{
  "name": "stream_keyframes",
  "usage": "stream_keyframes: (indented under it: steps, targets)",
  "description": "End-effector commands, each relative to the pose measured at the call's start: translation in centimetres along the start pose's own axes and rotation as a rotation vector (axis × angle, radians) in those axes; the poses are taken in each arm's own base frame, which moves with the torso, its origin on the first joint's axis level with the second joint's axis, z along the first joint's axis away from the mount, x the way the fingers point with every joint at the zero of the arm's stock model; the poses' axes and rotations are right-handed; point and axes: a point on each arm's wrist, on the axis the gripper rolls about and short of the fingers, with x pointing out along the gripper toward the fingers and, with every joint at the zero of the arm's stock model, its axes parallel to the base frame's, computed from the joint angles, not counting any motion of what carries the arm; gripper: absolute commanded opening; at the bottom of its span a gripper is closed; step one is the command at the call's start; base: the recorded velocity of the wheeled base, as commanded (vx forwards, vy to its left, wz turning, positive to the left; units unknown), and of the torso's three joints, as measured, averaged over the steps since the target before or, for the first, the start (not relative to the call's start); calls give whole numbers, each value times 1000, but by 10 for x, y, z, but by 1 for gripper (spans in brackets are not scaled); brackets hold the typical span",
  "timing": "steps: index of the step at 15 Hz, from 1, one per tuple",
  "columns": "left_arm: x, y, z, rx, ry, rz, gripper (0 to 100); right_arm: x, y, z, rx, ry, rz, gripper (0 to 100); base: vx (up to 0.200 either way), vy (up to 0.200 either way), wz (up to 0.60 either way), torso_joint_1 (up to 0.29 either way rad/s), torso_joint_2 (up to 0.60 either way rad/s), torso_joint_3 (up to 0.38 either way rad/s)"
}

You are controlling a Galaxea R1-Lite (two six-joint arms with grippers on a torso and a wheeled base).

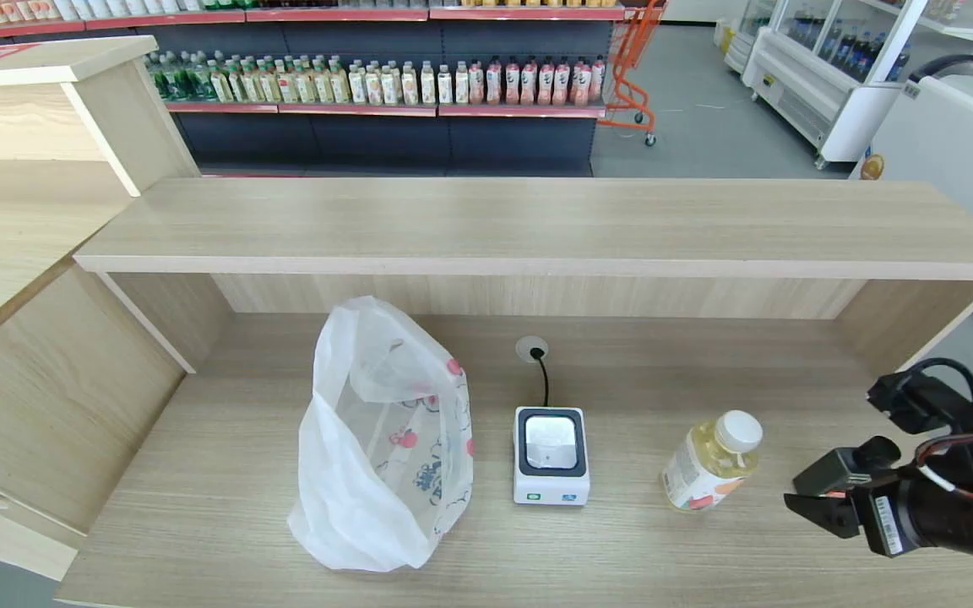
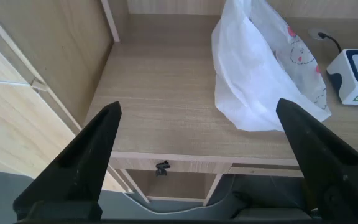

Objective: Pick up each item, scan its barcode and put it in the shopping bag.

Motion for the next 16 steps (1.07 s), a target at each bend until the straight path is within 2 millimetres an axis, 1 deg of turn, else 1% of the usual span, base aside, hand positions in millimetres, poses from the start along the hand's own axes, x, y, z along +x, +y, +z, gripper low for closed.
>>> stream_keyframes:
  steps: [1, 4, 6, 8, 10, 12, 16]
  targets:
    - [0, 0, 0, 0, 0, 0, 100, 37, 11, -26, -27, 127, 41, 100, 0, 0, 0, 0, 0, 0]
    - [0, 0, 0, 0, 0, 0, 100, 49, 24, -22, -58, 85, 80, 100, 0, 0, 0, 0, 0, 0]
    - [0, 0, 0, 0, 0, 0, 100, 64, 29, -16, -78, 28, 62, 100, 0, 0, 0, 0, 0, 0]
    - [0, 0, 0, 0, 0, 0, 100, 81, 39, -14, -100, -23, -19, 100, 0, 0, 0, 0, 0, 0]
    - [0, 0, 0, 0, 0, 0, 100, 95, 52, -12, -120, -79, 0, 100, 0, 0, 0, 0, 0, 0]
    - [0, 0, 0, 0, 0, 1, 100, 103, 60, -12, -133, -100, 10, 100, 0, 0, 0, 0, 0, 0]
    - [0, 0, 0, 0, 0, 0, 100, 121, 72, -13, -138, -165, -39, 100, 0, 0, 0, 0, 0, 0]
